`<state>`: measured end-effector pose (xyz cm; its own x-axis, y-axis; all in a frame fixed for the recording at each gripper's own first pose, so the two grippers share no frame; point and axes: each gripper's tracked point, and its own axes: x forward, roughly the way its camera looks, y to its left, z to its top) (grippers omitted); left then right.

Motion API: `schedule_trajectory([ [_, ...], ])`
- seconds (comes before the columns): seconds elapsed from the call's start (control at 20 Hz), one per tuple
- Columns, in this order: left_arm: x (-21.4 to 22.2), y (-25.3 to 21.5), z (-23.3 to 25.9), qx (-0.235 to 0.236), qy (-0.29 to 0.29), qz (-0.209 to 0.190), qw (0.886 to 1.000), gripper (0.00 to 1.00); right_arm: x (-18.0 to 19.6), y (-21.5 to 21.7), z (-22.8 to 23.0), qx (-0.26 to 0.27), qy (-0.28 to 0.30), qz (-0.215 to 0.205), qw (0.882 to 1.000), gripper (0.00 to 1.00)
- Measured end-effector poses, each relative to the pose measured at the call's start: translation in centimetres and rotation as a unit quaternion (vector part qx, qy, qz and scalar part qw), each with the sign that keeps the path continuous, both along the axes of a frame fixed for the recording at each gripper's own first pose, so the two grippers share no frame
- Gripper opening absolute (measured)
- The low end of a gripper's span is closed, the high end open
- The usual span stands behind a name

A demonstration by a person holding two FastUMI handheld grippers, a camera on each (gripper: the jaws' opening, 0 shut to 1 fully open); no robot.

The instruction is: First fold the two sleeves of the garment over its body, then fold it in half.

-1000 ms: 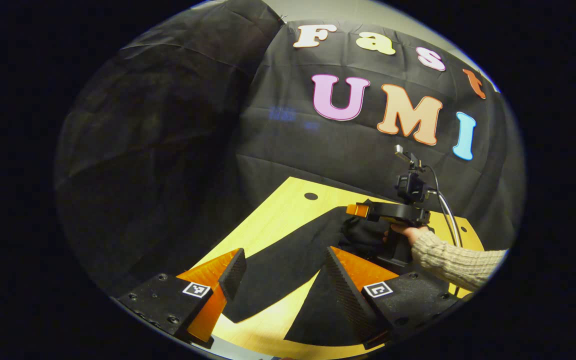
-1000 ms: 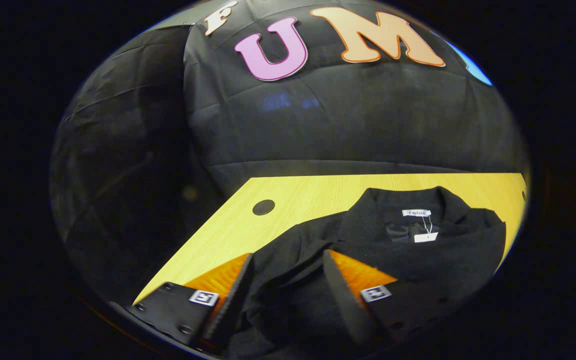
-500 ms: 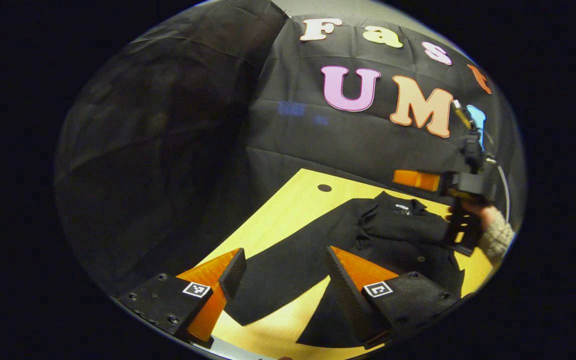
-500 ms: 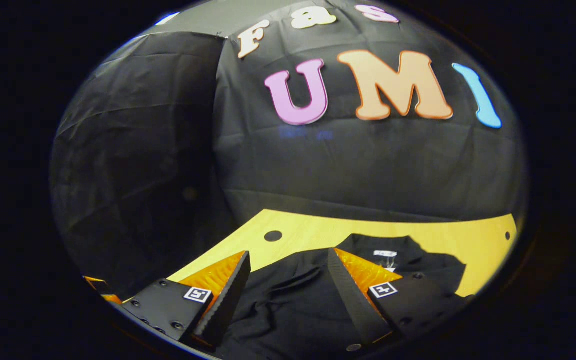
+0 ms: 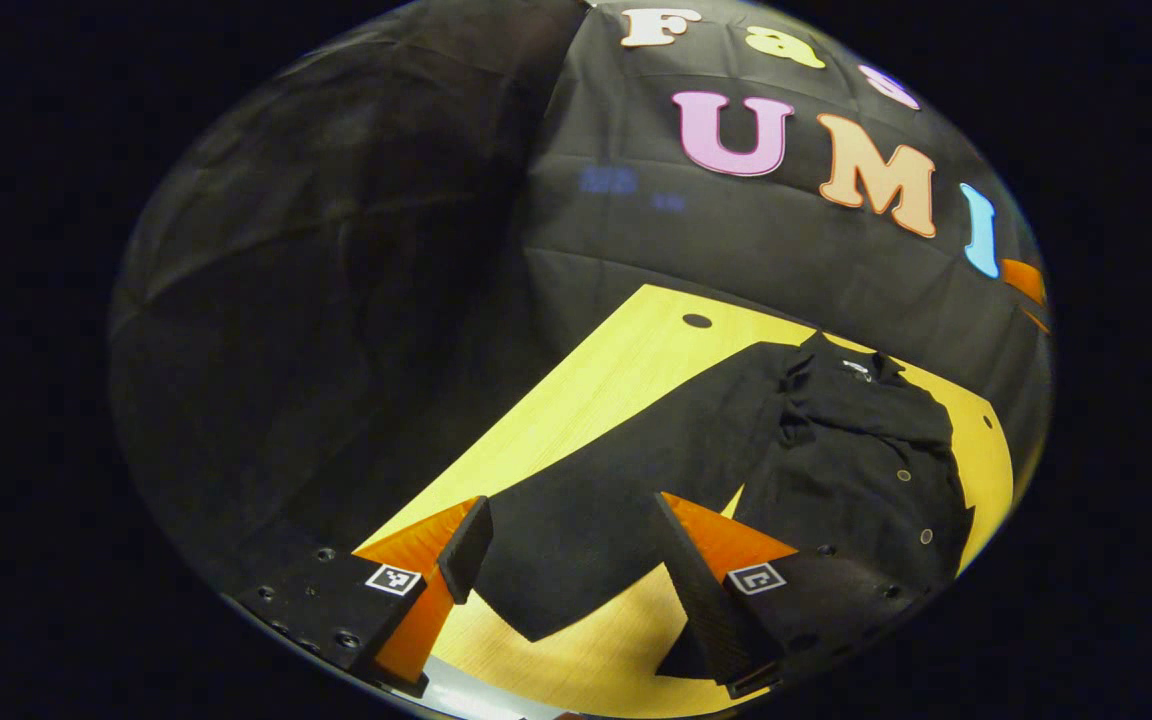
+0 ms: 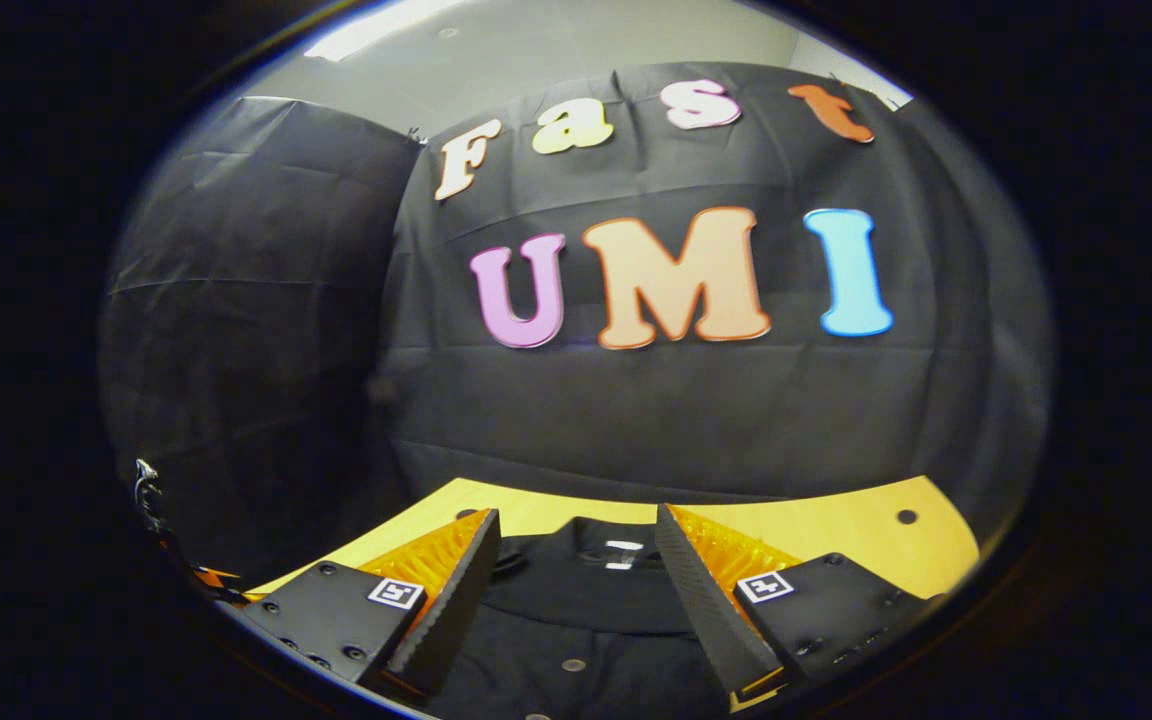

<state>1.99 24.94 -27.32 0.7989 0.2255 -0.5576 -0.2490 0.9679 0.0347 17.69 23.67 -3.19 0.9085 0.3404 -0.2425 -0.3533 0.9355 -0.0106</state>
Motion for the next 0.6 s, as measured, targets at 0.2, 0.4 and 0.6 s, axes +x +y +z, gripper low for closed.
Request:
schedule_trajectory([
  [0.2, -0.1, 0.8, -3.3, -0.004, 0.035, 0.013, 0.999, 0.95, -2.4, -6.3, 1.9, 0.020, -0.003, -0.069, 0.997, 0.94],
  [0.4, -0.3, 1.4, -5.6, -0.012, 0.066, 0.022, 0.997, 0.95, -3.8, -11.5, 2.6, 0.021, -0.006, -0.126, 0.992, 0.98],
  [0.6, -1.0, 1.7, -7.7, -0.018, 0.093, 0.035, 0.995, 0.95, -4.7, -14.6, 3.1, 0.020, -0.013, -0.159, 0.987, 0.94],
])
